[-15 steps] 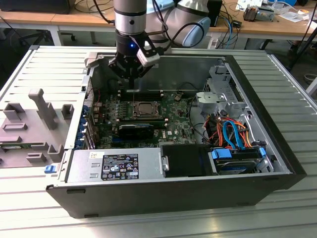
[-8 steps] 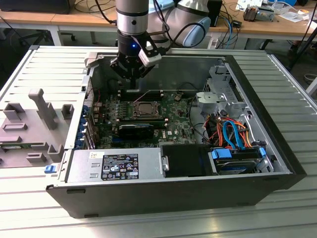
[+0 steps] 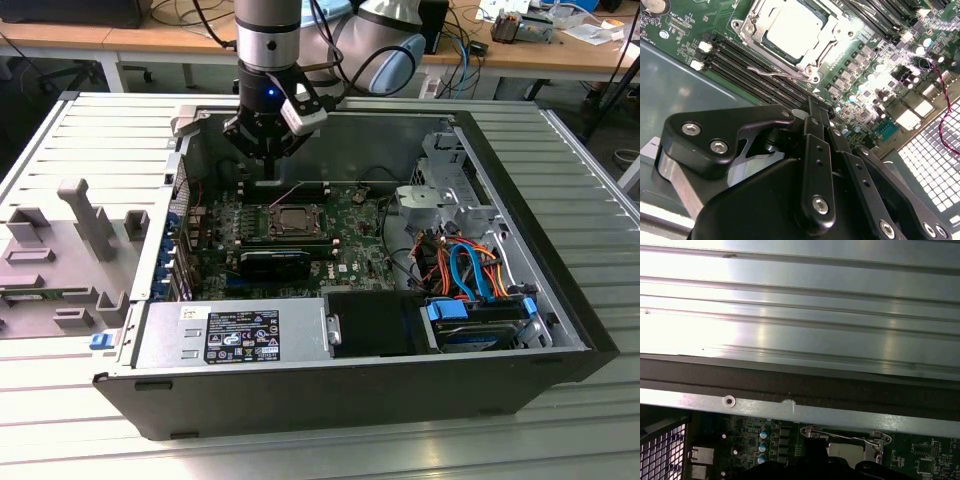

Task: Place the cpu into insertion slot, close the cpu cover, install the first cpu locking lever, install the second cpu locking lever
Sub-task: 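Install the first cpu locking lever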

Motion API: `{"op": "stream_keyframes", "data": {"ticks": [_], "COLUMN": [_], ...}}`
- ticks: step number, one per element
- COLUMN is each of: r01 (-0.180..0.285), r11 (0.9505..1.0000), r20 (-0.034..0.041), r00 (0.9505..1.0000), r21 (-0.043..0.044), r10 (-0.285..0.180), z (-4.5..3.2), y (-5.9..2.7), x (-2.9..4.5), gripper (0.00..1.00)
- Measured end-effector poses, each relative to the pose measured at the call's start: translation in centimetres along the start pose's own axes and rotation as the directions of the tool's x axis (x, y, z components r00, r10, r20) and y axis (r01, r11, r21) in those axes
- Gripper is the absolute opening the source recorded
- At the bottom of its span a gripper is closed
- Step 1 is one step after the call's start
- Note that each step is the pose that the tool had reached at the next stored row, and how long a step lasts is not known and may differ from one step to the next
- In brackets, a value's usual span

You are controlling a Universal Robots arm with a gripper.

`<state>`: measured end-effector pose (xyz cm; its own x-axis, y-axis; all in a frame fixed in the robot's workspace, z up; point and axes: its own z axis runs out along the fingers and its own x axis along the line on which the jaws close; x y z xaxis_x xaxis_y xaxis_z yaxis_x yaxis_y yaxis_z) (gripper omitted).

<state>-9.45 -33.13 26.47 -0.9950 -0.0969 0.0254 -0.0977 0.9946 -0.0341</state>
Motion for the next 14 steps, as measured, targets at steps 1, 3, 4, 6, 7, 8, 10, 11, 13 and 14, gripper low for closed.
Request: {"op": "stream_keyframes", "data": {"ticks": [1,3,4,6,7,8,10,11,13,14], "r01": [0.0,0.0,0.0,0.0,0.0,0.0,0.0,0.0,0.0,0.0], "r11": [1.0,1.0,1.0,1.0,1.0,1.0,1.0,1.0,1.0,1.0], "r20": [-0.0001,-0.0001,0.0,0.0,0.0,-0.0001,0.0,0.0,0.0,0.0], "r00": [1.0,1.0,1.0,1.0,1.0,1.0,1.0,1.0,1.0,1.0], "r21": [0.0001,0.0001,0.0001,0.0,0.0001,0.0001,0.0,0.0,0.0,0.0001], "r10": [0.0,0.0,0.0,0.0,0.0,0.0,0.0,0.0,0.0,0.0], "z": [0.01,0.04,0.05,0.07,0.06,0.06,0.07,0.07,0.08,0.08], "y": [-0.07,-0.21,-0.28,-0.4,-0.45,-0.49,-0.56,-0.59,-0.64,-0.67], "x": [0.01,0.03,0.03,0.05,0.05,0.05,0.06,0.07,0.07,0.07], "gripper": [0.11,0.11,0.11,0.11,0.11,0.11,0.11,0.11,0.11,0.11]}}
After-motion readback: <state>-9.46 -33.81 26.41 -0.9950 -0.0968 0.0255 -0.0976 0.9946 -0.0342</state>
